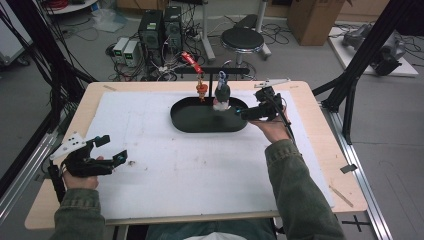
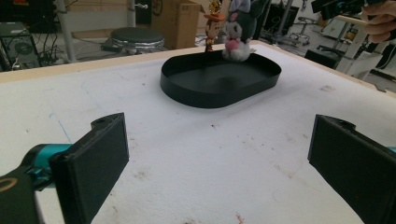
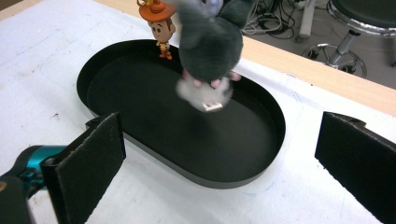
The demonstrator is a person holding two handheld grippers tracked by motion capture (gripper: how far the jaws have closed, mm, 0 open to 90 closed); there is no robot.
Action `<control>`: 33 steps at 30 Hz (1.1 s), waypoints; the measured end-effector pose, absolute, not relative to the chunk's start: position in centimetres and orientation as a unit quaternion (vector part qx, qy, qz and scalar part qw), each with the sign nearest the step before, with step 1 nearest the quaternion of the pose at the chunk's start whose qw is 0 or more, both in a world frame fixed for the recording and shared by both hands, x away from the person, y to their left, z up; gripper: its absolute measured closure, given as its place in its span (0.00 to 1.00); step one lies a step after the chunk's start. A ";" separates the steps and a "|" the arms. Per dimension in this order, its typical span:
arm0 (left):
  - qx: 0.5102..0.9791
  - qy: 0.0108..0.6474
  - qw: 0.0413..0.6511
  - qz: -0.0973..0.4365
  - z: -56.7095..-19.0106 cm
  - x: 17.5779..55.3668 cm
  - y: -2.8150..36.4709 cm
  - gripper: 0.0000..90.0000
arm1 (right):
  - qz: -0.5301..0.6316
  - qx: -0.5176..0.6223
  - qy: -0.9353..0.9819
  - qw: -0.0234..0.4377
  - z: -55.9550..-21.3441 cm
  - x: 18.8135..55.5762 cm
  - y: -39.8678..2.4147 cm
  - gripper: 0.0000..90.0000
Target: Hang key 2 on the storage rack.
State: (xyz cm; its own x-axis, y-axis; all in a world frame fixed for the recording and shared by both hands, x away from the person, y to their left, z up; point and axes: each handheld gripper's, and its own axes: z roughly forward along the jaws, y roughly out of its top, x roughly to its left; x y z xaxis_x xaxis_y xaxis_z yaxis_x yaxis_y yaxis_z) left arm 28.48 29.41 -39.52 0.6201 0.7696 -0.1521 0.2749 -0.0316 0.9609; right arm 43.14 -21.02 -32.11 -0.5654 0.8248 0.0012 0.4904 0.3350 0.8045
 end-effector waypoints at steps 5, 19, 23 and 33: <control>0.684 0.381 0.584 0.213 -39.5 28.4 29.5 0.06 | 0.404 0.403 0.791 0.222 -32.9 42.3 -21.9 0.01; 0.685 0.380 0.582 0.218 -39.6 28.3 29.4 0.06 | 0.457 0.408 0.758 0.223 -33.6 39.8 -25.2 0.01; 0.687 0.377 0.583 0.218 -39.7 28.3 29.3 0.06 | 0.472 0.422 0.741 0.224 -33.9 39.1 -26.6 0.01; 0.687 0.376 0.584 0.215 -39.7 28.4 29.3 0.06 | 0.486 0.433 0.722 0.233 -35.0 37.8 -28.7 0.01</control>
